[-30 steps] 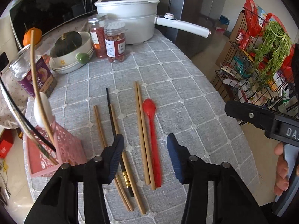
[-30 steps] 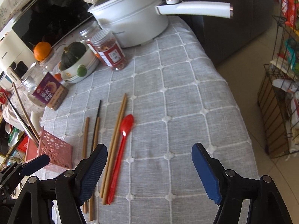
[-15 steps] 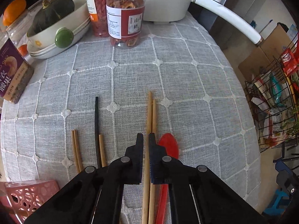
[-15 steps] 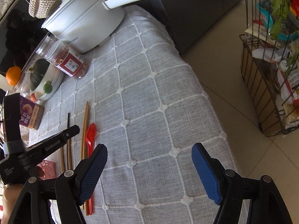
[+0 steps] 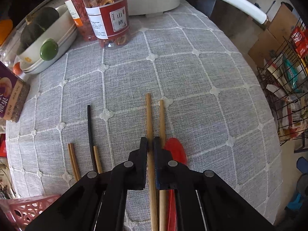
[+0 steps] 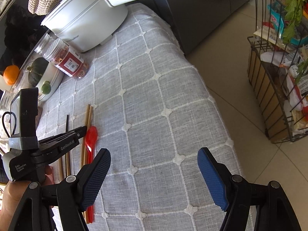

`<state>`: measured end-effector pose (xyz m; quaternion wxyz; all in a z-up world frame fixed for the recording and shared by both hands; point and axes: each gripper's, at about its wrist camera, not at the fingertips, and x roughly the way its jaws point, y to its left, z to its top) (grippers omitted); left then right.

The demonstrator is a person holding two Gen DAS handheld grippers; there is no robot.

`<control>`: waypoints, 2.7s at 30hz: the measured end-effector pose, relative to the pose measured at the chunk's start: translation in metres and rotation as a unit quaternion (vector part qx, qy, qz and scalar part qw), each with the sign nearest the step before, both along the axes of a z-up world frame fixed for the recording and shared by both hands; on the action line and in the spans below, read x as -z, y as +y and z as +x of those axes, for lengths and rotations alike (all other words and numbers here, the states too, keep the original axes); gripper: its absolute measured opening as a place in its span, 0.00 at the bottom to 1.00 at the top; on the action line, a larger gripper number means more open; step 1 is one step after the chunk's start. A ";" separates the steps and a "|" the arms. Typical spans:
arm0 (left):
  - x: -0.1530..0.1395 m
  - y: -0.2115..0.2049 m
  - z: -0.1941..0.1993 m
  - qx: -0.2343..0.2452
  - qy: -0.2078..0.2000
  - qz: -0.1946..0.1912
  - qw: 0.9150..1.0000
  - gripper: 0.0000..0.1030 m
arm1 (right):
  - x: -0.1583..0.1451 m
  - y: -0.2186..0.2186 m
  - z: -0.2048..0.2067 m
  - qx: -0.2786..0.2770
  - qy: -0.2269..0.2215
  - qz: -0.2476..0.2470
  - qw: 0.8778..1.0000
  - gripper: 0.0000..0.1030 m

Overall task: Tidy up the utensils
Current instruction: 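Grasp a pair of wooden chopsticks beside the red spoon with the left tool, then lift the wooden chopstick with the left tool while the right tool grasps another wooden chopstick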

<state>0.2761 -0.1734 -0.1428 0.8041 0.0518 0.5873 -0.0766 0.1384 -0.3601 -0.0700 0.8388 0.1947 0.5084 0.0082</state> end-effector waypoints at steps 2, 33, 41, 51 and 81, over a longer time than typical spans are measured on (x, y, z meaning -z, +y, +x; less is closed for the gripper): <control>-0.001 0.004 -0.002 -0.013 0.005 -0.028 0.999 0.06 | 0.000 0.001 0.000 0.001 0.001 -0.001 1.000 0.77; -0.157 0.162 -0.203 -0.012 -0.198 -0.139 0.970 0.06 | 0.022 0.147 0.009 -0.124 0.023 -0.047 0.991 0.77; -0.158 0.185 -0.205 -0.023 -0.217 -0.150 0.964 0.06 | 0.057 0.188 0.034 -0.148 0.067 -0.035 0.986 0.53; -0.157 0.196 -0.203 -0.034 -0.216 -0.161 0.962 0.06 | 0.071 0.212 0.053 -0.145 0.065 -0.070 0.985 0.38; -0.156 0.198 -0.199 -0.049 -0.222 -0.164 0.960 0.06 | 0.076 0.253 0.049 -0.196 0.073 -0.170 0.963 0.14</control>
